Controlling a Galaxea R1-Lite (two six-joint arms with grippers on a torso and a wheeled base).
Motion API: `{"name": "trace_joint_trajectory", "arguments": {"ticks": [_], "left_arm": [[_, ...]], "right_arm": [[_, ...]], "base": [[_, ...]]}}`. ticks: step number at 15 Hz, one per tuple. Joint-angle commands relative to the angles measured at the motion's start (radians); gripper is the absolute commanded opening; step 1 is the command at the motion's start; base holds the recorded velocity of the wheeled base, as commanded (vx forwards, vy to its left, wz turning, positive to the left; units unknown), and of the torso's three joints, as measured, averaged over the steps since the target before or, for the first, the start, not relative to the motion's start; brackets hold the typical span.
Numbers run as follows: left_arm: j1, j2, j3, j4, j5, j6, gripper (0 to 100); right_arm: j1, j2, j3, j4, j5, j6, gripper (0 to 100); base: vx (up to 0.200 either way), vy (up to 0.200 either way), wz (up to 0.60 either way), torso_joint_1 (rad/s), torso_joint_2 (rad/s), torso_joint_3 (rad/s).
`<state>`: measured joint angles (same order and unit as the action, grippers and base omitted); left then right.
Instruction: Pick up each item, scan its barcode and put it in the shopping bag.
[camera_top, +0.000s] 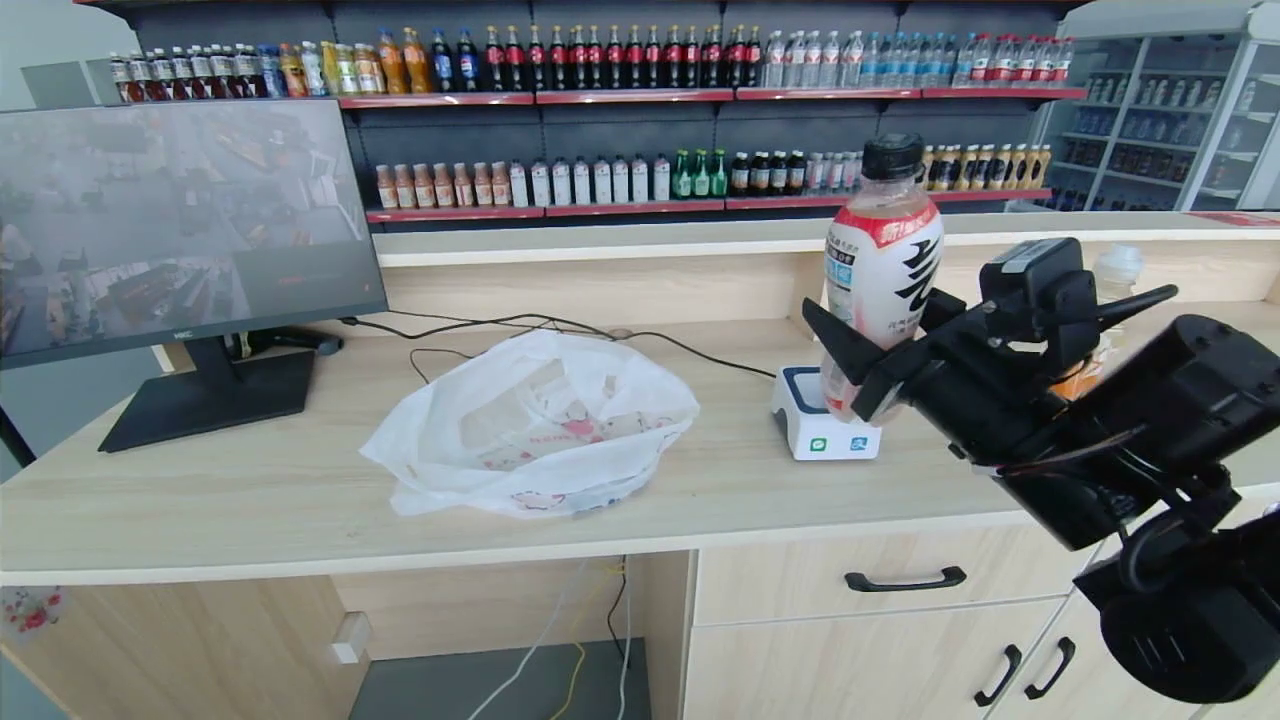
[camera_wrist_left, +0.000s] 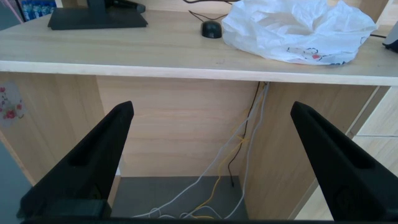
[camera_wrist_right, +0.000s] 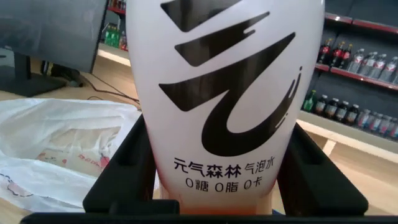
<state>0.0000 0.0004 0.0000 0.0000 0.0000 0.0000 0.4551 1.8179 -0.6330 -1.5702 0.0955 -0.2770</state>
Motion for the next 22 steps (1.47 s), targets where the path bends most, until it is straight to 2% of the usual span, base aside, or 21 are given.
{"name": "trace_joint_trajectory", "arguments": {"ticks": [1, 4, 6, 8, 9, 13, 14, 16, 19, 22], "left_arm": [[0.0, 0.0, 0.0, 0.0, 0.0, 0.0, 100], [0.0, 0.0, 0.0, 0.0, 0.0, 0.0, 100], [0.0, 0.0, 0.0, 0.0, 0.0, 0.0, 100], [0.0, 0.0, 0.0, 0.0, 0.0, 0.0, 100], [0.0, 0.0, 0.0, 0.0, 0.0, 0.0, 100], [0.0, 0.0, 0.0, 0.0, 0.0, 0.0, 100], [0.0, 0.0, 0.0, 0.0, 0.0, 0.0, 100], [0.0, 0.0, 0.0, 0.0, 0.0, 0.0, 100], [0.0, 0.0, 0.0, 0.0, 0.002, 0.0, 100], [0.0, 0.0, 0.0, 0.0, 0.0, 0.0, 100]], "right_arm": [[-0.079, 0.109, -0.1, -0.001, 0.072, -0.074, 0], [-0.144, 0.162, -0.114, -0.001, 0.139, -0.146, 0], [-0.193, 0.198, -0.174, -0.001, 0.211, -0.186, 0], [-0.197, 0.255, -0.229, -0.001, 0.306, -0.222, 0], [-0.204, 0.291, -0.284, -0.001, 0.389, -0.28, 0], [-0.219, 0.371, -0.356, -0.001, 0.466, -0.357, 0], [-0.227, 0.413, -0.396, -0.001, 0.53, -0.384, 0], [-0.25, 0.434, -0.43, -0.001, 0.581, -0.395, 0], [-0.306, 0.465, -0.487, -0.001, 0.714, -0.422, 0], [-0.317, 0.475, -0.493, -0.001, 0.779, -0.461, 0]], "base": [[0.0, 0.0, 0.0, 0.0, 0.0, 0.0], [0.0, 0.0, 0.0, 0.0, 0.0, 0.0], [0.0, 0.0, 0.0, 0.0, 0.0, 0.0], [0.0, 0.0, 0.0, 0.0, 0.0, 0.0], [0.0, 0.0, 0.0, 0.0, 0.0, 0.0], [0.0, 0.0, 0.0, 0.0, 0.0, 0.0], [0.0, 0.0, 0.0, 0.0, 0.0, 0.0], [0.0, 0.0, 0.0, 0.0, 0.0, 0.0], [0.0, 0.0, 0.0, 0.0, 0.0, 0.0], [0.0, 0.0, 0.0, 0.0, 0.0, 0.0]]}}
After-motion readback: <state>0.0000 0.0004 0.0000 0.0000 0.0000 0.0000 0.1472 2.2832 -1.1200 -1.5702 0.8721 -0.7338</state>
